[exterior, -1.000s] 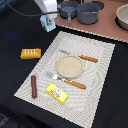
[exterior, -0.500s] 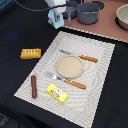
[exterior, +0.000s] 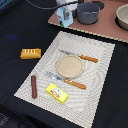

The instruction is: Interact with the objects in diverse but meaningful ways.

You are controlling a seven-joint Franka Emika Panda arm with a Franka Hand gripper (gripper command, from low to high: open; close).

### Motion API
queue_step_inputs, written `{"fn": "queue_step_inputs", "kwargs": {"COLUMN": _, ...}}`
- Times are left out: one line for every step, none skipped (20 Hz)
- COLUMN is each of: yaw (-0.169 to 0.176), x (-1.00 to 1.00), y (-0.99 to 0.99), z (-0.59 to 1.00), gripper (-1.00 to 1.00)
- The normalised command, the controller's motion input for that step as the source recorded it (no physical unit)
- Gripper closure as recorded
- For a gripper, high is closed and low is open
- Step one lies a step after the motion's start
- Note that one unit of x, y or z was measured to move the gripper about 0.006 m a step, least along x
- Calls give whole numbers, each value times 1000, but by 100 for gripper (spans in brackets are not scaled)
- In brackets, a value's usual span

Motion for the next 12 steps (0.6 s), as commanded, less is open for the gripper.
{"fn": "queue_step_inputs", "kwargs": {"yaw": -40, "x": 1000, "y": 0, "z": 463, "gripper": 100}}
{"fn": "queue_step_inputs", "kwargs": {"yaw": -34, "x": 1000, "y": 0, "z": 389, "gripper": 100}}
{"fn": "queue_step_inputs", "kwargs": {"yaw": -34, "x": 1000, "y": 0, "z": 271, "gripper": 100}}
{"fn": "queue_step_inputs", "kwargs": {"yaw": -32, "x": 1000, "y": 0, "z": 169, "gripper": 100}}
{"fn": "queue_step_inputs", "kwargs": {"yaw": -33, "x": 1000, "y": 0, "z": 103, "gripper": 100}}
{"fn": "queue_step_inputs", "kwargs": {"yaw": -41, "x": 1000, "y": 0, "z": 14, "gripper": 100}}
{"fn": "queue_step_inputs", "kwargs": {"yaw": -42, "x": 1000, "y": 0, "z": 0, "gripper": 100}}
{"fn": "queue_step_inputs", "kwargs": {"yaw": -43, "x": 1000, "y": 0, "z": 0, "gripper": 100}}
{"fn": "queue_step_inputs", "kwargs": {"yaw": -44, "x": 1000, "y": 0, "z": 0, "gripper": 100}}
{"fn": "queue_step_inputs", "kwargs": {"yaw": -52, "x": 1000, "y": 0, "z": 0, "gripper": 100}}
{"fn": "queue_step_inputs", "kwargs": {"yaw": -58, "x": 994, "y": 23, "z": -20, "gripper": 100}}
{"fn": "queue_step_inputs", "kwargs": {"yaw": -60, "x": 937, "y": 11, "z": -71, "gripper": 100}}
